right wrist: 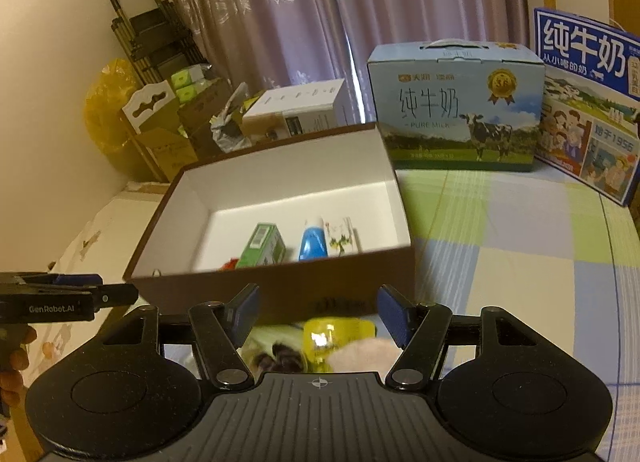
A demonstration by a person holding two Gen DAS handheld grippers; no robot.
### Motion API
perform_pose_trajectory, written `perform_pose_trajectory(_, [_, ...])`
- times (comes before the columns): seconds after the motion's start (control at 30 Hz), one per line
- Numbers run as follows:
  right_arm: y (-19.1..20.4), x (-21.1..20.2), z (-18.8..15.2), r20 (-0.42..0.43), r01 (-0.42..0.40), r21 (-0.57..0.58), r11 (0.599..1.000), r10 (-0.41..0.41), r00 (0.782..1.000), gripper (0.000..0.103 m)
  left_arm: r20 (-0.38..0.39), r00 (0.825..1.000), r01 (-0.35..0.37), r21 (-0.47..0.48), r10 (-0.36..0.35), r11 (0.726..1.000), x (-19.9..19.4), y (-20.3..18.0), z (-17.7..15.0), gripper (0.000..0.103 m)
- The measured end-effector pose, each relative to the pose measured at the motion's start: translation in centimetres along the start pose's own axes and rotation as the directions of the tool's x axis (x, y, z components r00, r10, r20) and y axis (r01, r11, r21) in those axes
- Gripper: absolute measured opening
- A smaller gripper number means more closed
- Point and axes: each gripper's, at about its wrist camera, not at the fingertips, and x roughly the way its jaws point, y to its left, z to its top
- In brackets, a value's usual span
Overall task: Organize objects
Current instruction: 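Lift both grippers out of the brown box toward the remaining items, then lower the left gripper onto the clear plastic case and close it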
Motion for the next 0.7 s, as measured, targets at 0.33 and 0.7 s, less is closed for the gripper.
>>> perform_pose_trajectory(0.33, [0.1,-1.1,-3.3,-0.043,0.008,-0.002,1.000,-0.009,0.999,0.062,-0.021,1.000,0.004,0.009,-0.004,1.000,-0.9,-0.6,-2.2,0.068])
perform_pose_trajectory(0.7, [-0.4,-0.9,-6.0,-0.100,0.018,0.019,1.000,-0.016,0.995,0.062,-0.063,0.998,-0.014,0.010,0.014,1.000,-0.6,-0.4,-4.7,0.068])
